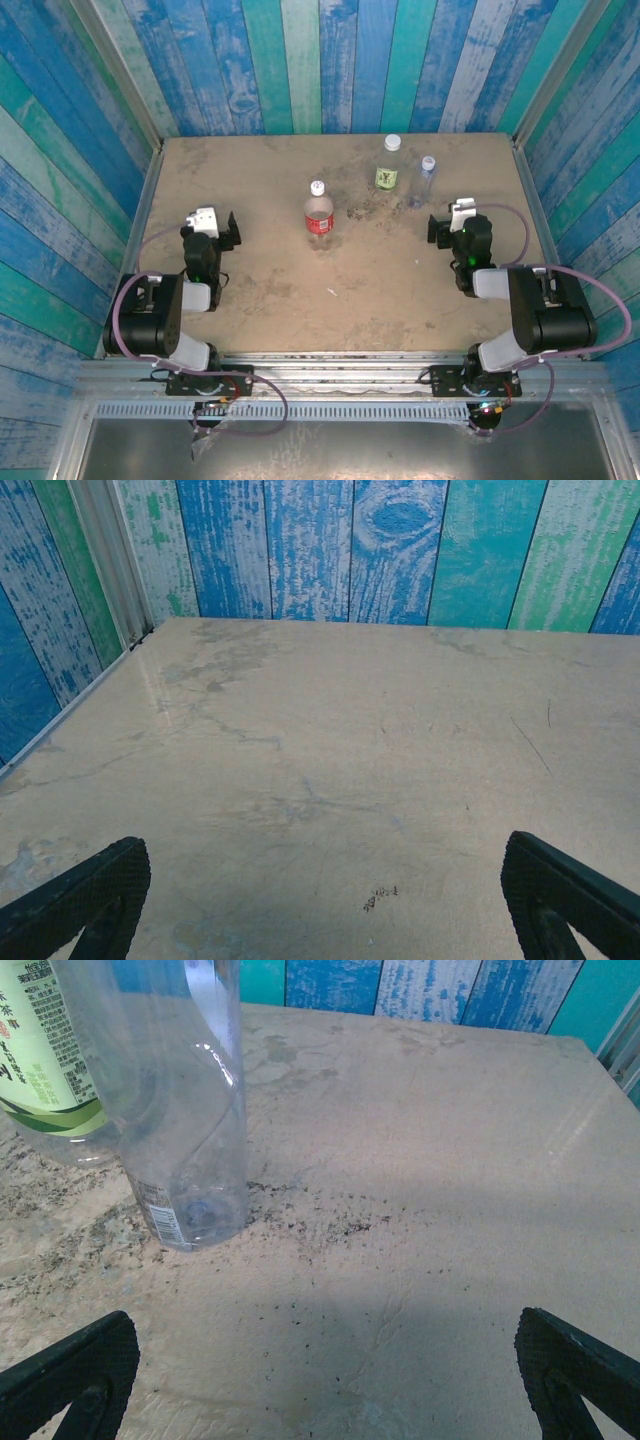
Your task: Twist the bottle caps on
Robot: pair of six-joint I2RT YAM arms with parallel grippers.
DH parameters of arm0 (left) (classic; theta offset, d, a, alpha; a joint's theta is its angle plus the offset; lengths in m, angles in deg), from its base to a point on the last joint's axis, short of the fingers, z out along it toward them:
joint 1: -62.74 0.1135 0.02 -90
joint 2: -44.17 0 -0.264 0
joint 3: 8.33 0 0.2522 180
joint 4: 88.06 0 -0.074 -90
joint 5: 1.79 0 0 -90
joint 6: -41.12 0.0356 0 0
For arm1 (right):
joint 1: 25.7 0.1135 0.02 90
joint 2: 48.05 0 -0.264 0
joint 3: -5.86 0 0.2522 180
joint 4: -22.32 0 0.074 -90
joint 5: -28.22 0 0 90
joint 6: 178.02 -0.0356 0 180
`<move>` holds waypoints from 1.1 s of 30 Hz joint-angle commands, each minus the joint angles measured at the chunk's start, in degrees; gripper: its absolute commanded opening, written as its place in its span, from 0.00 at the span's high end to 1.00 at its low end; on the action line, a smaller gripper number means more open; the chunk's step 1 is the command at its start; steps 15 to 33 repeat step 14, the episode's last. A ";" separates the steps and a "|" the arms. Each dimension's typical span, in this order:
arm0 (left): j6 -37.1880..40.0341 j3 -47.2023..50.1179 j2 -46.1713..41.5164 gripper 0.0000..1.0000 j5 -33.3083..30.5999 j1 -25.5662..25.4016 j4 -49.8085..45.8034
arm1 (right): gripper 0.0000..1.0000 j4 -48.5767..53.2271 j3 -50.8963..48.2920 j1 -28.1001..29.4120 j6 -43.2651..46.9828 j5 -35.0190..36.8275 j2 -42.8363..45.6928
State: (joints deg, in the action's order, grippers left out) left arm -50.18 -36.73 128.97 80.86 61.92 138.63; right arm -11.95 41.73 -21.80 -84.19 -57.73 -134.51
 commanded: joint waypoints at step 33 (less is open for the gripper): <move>-0.55 -0.79 1.20 0.06 0.82 0.03 1.05 | 0.00 -0.69 0.48 -0.31 -0.50 -0.38 0.01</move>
